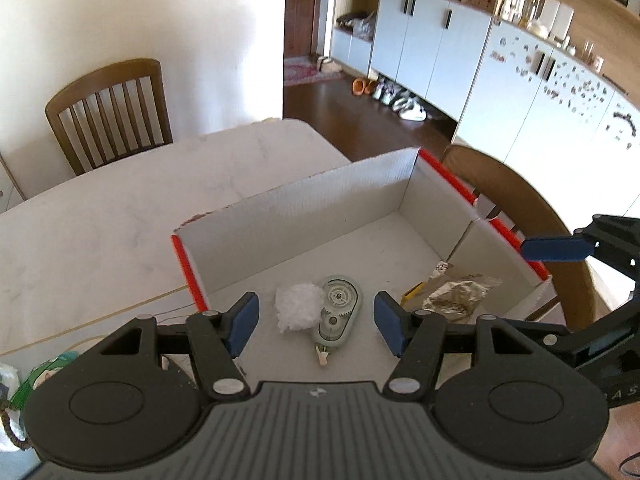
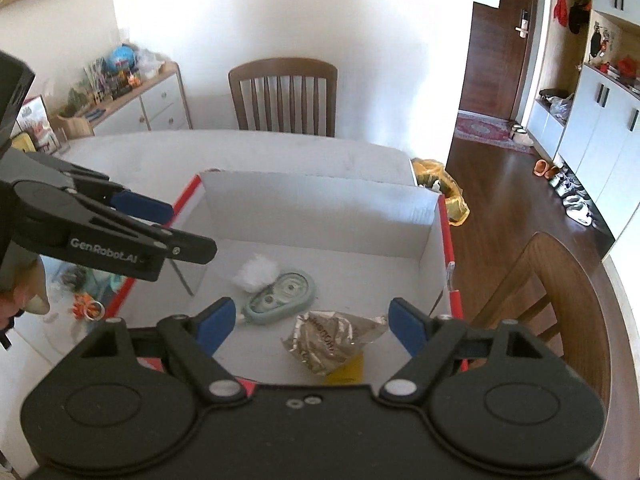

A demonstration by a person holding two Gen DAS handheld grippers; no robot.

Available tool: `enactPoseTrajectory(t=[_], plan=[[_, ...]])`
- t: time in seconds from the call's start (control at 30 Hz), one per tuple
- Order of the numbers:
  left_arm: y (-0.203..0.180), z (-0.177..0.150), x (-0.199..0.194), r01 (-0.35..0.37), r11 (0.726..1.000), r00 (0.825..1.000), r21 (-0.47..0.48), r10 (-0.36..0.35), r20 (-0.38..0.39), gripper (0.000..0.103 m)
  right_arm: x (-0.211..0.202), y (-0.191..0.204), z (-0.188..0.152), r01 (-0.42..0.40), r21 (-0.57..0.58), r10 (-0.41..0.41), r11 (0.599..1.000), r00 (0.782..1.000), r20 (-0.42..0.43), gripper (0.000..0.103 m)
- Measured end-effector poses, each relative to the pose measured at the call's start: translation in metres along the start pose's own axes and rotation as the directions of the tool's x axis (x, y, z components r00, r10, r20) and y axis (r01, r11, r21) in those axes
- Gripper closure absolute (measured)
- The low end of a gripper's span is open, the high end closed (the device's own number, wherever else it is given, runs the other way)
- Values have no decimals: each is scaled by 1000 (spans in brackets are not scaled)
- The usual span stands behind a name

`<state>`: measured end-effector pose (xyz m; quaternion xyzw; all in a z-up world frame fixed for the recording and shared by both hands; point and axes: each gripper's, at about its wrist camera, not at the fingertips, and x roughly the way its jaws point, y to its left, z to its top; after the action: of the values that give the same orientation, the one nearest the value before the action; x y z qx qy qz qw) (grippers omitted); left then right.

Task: Organize objects
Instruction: 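Withdraw both tools from the red box back over the table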

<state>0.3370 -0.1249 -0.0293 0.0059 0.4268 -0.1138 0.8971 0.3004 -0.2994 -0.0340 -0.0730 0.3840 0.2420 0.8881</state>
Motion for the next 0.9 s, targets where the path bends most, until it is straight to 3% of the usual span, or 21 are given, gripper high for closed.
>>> enactPoseTrajectory(t=[0.4, 0.6, 0.73, 0.9], plan=[[27, -27, -59, 46, 999, 995, -18, -45, 85, 40, -30, 43, -1, -18, 41, 14, 999, 996, 86, 20], [49, -45, -84, 35, 999, 993, -17, -33, 114, 40, -35, 75, -2, -38, 49, 32, 998, 993, 110, 19], [65, -59, -99, 25, 999, 991, -21, -22, 132, 32, -35, 96, -1, -56, 59, 48, 997, 991, 123, 18], [90, -76, -115, 16, 999, 990, -36, -10, 139, 32, -34, 119, -3, -78, 66, 69, 995, 989, 130, 17]])
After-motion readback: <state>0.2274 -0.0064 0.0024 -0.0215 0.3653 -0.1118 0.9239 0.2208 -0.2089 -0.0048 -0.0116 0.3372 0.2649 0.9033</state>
